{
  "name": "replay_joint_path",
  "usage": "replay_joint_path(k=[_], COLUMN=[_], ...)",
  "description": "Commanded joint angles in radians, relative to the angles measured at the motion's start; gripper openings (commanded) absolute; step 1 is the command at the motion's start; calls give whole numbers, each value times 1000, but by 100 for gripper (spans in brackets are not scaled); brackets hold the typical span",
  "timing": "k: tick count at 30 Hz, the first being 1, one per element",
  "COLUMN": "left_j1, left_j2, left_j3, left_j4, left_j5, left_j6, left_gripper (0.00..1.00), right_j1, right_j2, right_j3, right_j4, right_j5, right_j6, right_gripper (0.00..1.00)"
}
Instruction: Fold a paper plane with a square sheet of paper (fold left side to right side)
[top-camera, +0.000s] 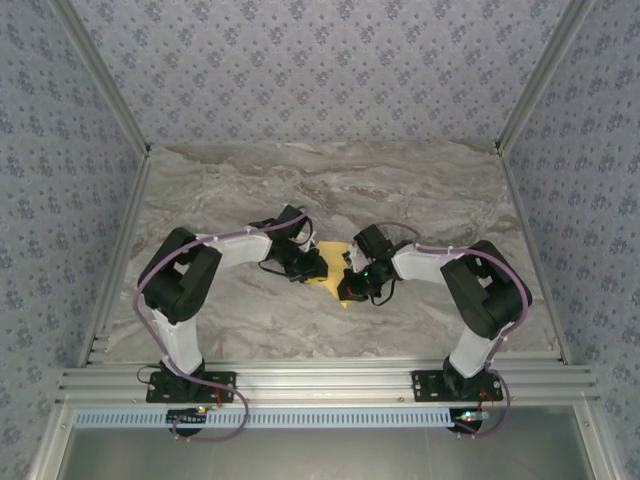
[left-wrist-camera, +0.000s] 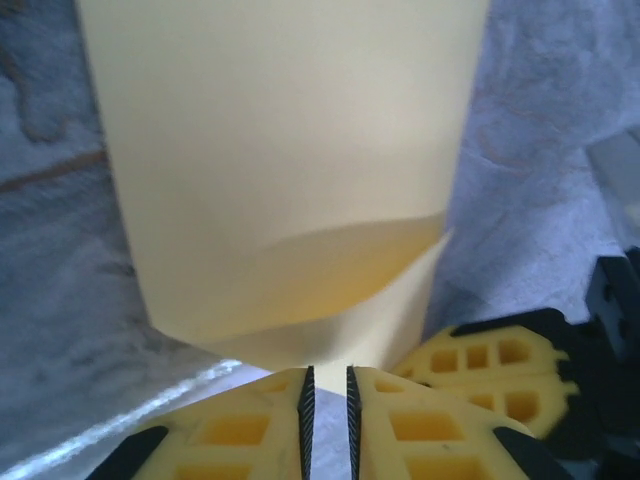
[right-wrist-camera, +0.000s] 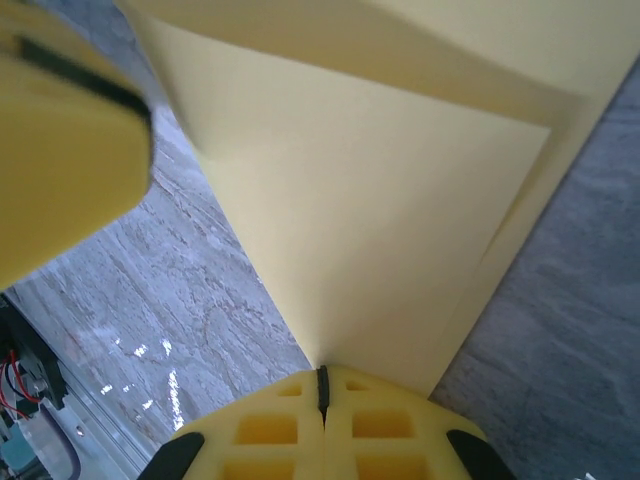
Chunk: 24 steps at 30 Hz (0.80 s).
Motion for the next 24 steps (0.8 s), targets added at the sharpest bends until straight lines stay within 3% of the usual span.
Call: replay_joint_path(k=[1,14,24], left_j1=[-36,-106,-103], left_j2=[-54,21,96], left_j3=[-19,-41,-47], left_j4=[-1,121,102], left_j5=[3,7,-74], left_j6=[4,-35,-47], left_gripper=[14,10,9], right_j1=[-18,-22,-22], right_j2=[51,48,46], right_j3=[-49,-51,-45], right_j4=[-107,-112,-136], right_j5=[148,142,152], right_j6=[2,-13,-22], right_gripper=[0,0,0])
